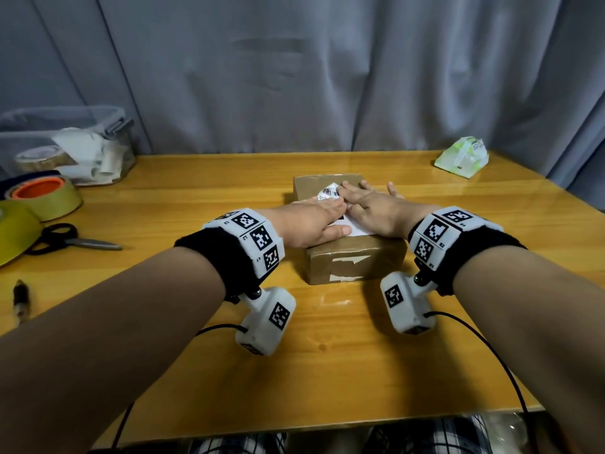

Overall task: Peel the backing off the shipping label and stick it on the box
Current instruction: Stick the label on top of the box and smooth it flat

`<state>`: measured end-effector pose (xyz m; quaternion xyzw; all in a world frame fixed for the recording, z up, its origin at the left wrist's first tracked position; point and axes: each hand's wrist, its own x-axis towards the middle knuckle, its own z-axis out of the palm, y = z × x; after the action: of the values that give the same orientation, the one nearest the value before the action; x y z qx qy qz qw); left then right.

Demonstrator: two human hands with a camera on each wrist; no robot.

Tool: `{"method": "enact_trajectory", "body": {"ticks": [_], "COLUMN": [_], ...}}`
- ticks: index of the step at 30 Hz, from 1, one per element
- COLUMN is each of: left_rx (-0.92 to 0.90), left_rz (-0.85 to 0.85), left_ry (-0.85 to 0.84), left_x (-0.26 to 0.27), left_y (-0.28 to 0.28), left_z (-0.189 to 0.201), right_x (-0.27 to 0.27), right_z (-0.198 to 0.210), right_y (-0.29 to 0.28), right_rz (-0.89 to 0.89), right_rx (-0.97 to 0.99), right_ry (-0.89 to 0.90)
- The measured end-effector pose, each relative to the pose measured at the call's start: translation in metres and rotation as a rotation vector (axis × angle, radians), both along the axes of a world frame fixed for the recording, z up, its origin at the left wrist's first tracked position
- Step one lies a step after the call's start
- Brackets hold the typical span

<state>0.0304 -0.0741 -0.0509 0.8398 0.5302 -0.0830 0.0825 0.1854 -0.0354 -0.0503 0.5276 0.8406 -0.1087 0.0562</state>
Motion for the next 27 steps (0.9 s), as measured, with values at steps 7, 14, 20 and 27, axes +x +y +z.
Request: {"method": "enact_trajectory", "body": {"ticks": [7, 14, 20, 27], "left_rx": [-0.083, -0.059, -0.001, -0.191], "left_rz": [0.062, 0.150, 0.294, 0.471], "left_ry": [0.040, 0.079, 0.183, -0.177], "left_x": [0.003, -0.001, -0.016, -0.015], "left_y": [0.006, 0.028, 0.041, 0.045], "left_z": [0.005, 0.003, 0.009, 0.024], "right_x": [0.003, 0.002, 0.006, 0.007], "right_z": [-0.008, -0.010, -0.010, 0.030], "right_y": [0.006, 0.007, 0.000, 0.006], "right_rz": [-0.025, -0.016, -0.019, -0.116], "right_rx": [-0.019, -0.021, -0.029, -0.198], "right_ry": [0.137, 0.104, 0.095, 0.300]}}
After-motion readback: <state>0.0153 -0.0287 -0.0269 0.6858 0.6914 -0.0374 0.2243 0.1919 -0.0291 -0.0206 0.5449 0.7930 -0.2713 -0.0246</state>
